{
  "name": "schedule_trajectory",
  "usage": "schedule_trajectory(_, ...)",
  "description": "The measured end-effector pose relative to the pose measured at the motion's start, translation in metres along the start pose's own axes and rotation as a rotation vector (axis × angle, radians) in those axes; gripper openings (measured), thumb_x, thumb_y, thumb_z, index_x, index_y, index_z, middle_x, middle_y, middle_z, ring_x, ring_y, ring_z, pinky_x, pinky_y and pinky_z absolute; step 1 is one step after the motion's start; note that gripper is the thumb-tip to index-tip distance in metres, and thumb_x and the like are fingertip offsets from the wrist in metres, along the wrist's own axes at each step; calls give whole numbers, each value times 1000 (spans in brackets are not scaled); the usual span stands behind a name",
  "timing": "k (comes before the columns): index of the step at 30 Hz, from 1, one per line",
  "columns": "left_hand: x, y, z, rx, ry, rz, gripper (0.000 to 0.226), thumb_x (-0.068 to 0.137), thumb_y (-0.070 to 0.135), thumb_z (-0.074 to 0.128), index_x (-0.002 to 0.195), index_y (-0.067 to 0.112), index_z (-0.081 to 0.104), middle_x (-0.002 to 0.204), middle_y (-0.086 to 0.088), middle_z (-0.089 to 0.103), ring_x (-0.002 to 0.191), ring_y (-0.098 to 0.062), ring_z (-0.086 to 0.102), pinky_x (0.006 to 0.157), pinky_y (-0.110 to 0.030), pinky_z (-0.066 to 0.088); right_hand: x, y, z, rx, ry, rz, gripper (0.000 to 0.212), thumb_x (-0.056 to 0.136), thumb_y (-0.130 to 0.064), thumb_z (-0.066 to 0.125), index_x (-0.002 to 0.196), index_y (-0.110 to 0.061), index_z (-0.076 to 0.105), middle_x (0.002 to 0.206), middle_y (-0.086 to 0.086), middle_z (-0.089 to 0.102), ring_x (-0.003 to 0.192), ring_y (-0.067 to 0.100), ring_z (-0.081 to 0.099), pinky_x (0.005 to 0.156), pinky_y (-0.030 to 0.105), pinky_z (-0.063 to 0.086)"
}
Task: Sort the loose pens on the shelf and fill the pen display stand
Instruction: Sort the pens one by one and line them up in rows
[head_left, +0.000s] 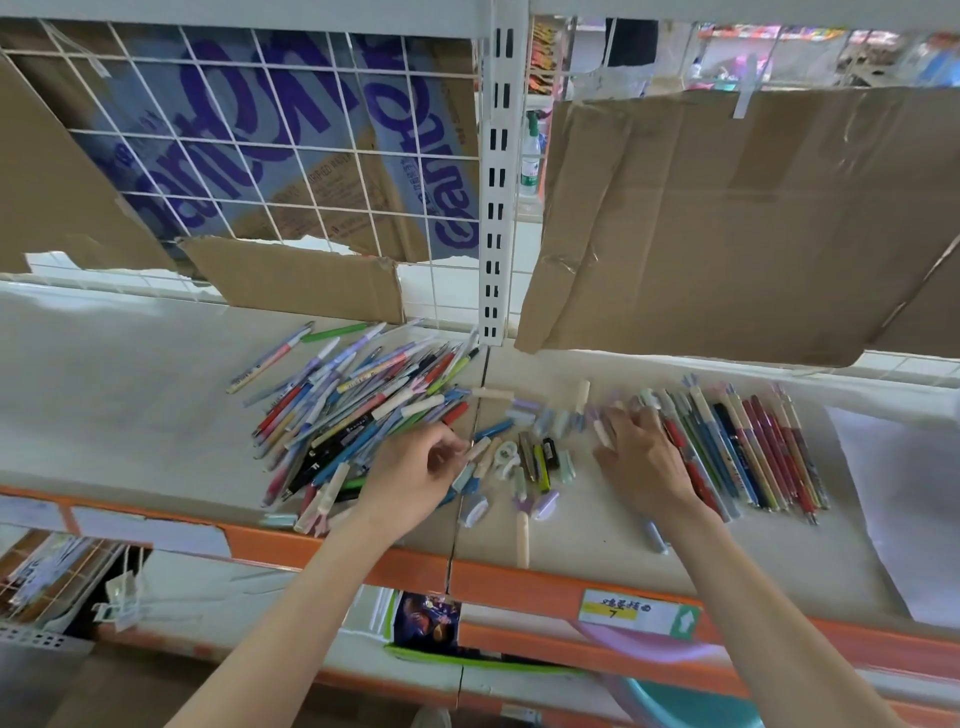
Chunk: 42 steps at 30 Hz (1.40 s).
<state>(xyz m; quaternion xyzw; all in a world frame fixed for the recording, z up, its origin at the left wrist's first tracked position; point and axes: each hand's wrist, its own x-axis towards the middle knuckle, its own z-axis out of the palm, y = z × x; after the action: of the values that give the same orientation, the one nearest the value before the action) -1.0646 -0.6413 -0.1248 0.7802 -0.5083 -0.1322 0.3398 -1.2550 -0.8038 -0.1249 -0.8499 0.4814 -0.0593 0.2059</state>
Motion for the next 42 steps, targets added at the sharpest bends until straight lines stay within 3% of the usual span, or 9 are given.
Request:
schedule_trajectory(6, -4, -4, 1, 67, -6, 48, 9, 85, 10, 66, 93, 7, 67, 91, -2, 64, 78, -9, 59, 72, -16, 47, 6, 8, -8, -56, 32, 87, 45, 96, -22, 46, 139, -28, 40, 141, 11, 22, 112, 36, 51, 80, 34, 43)
schedule_trajectory(9, -6, -4, -2, 50, 2, 60, 6, 85, 9, 66, 91, 7, 66, 89, -3, 63, 77, -11, 59, 69, -12, 43, 7, 4, -8, -56, 71, 62, 38, 94, -19, 48, 131, -21, 45, 134, 14, 28, 105, 36, 52, 70, 31, 39)
schedule_trajectory(16, -12, -20, -23, 88, 106, -22, 7, 87, 5, 62, 90, 10, 66, 91, 2, 61, 78, -8, 57, 65, -5, 39, 4, -10, 0, 19, 154, -36, 28, 91, -5, 46, 116, -9, 57, 125, 14, 44, 104, 32, 52, 72, 31, 40)
schedule_trajectory(19, -13, -32, -34, 144, 171, -81, 8, 86, 7, 62, 90, 13, 66, 91, 1, 61, 77, -9, 56, 66, -15, 40, 2, -26, 0, 125, 159, -179, 20, 89, -3, 51, 105, -6, 64, 108, 12, 56, 88, 24, 55, 68, 28, 38)
schedule_trajectory(21, -14, -38, -39, 193, 196, -123, 6, 85, 8, 63, 88, 13, 66, 92, -2, 59, 77, -13, 55, 68, -24, 41, 0, -43, 6, 175, 108, -317, 16, 89, -3, 53, 97, -4, 67, 98, 11, 62, 80, 25, 61, 70, 32, 48)
schedule_trajectory(25, -16, -44, -44, 281, 211, -164, 4, 83, 15, 66, 86, 15, 64, 91, -3, 55, 78, -19, 55, 64, -28, 39, 5, -79, 27, 203, 3, -457, 17, 91, -5, 52, 96, -5, 68, 98, 9, 62, 87, 23, 61, 75, 26, 47)
schedule_trajectory(29, -17, -44, -37, 362, 124, -149, 21, 85, 37, 59, 91, 17, 63, 97, -1, 54, 94, -20, 51, 68, -28, 32, 14, -106, 43, 194, -55, -551, 23, 93, -9, 49, 111, -10, 64, 111, 8, 56, 103, 22, 55, 89, 37, 47)
schedule_trajectory(32, -10, -40, -29, 363, 128, -102, 35, 85, 47, 54, 90, 14, 64, 98, -4, 53, 97, -22, 47, 74, -32, 36, 22, -115, 50, 78, -106, -589, 25, 92, -17, 53, 115, -16, 63, 108, 7, 53, 109, 20, 47, 93, 36, 41)
schedule_trajectory(42, 10, -34, -8, 443, 103, -152, 24, 91, 37, 52, 102, 17, 61, 122, -3, 50, 122, -23, 41, 99, -35, 29, 28, -90, 36, 160, -27, -437, 15, 89, -9, 57, 95, -7, 71, 92, 6, 55, 92, 16, 47, 82, 24, 40)
